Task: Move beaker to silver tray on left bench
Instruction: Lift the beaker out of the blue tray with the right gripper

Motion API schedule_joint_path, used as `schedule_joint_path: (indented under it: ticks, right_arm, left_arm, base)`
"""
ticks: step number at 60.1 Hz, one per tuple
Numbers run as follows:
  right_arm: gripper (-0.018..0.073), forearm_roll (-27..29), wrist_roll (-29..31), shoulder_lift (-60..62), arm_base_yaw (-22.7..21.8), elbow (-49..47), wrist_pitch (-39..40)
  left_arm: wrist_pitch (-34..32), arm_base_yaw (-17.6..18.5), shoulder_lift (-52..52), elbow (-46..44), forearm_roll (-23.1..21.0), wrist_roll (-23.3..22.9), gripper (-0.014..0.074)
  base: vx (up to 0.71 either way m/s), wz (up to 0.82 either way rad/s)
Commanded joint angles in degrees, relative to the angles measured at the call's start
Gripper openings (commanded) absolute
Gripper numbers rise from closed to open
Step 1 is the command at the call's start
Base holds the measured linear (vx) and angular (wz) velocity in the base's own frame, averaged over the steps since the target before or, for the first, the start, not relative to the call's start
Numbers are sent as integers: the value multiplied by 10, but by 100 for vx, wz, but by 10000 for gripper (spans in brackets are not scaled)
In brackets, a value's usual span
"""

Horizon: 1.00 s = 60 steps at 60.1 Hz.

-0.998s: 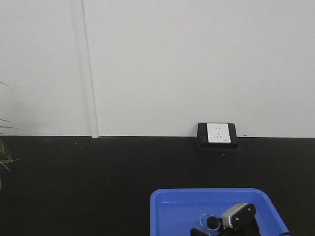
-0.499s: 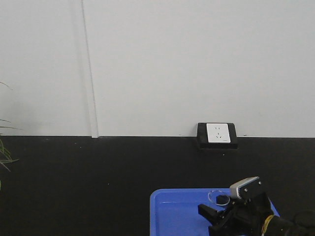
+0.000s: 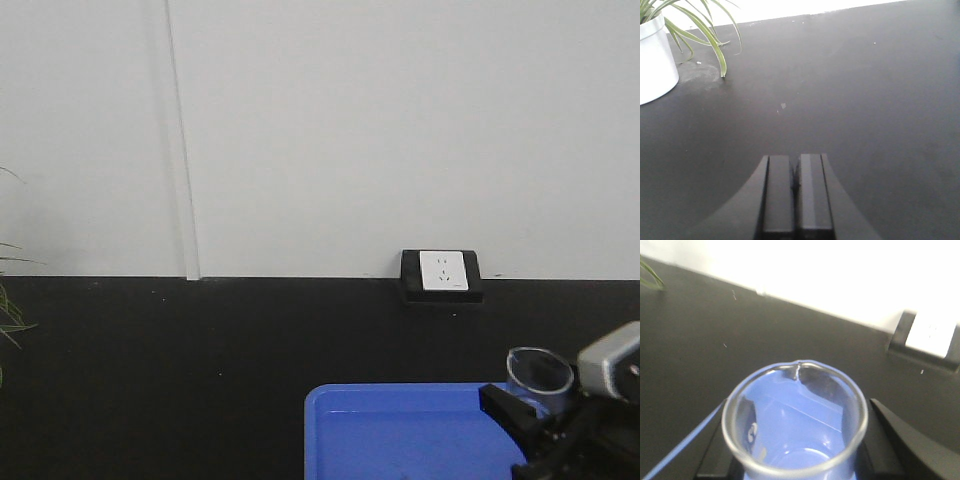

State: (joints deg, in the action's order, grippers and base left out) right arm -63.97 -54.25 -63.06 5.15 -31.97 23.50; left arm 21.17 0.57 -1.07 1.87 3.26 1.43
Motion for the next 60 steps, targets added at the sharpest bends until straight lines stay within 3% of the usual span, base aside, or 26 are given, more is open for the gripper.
schedule_joint_path:
  ticks: [1, 24, 60]
  right_arm:
    - [-15, 7, -9, 73, -2, 18, 13]
    - [-14, -1, -11, 236, -2, 90, -42]
    - [-14, -1, -11, 246, -2, 92, -43]
  left_arm:
    - [-43, 3, -4, 11, -2, -1, 1]
    - [-43, 3, -4, 11, -2, -1, 1]
    - [-43, 3, -4, 11, -2, -1, 1]
  base:
    - [0, 0]
    - [0, 0]
    - [0, 0]
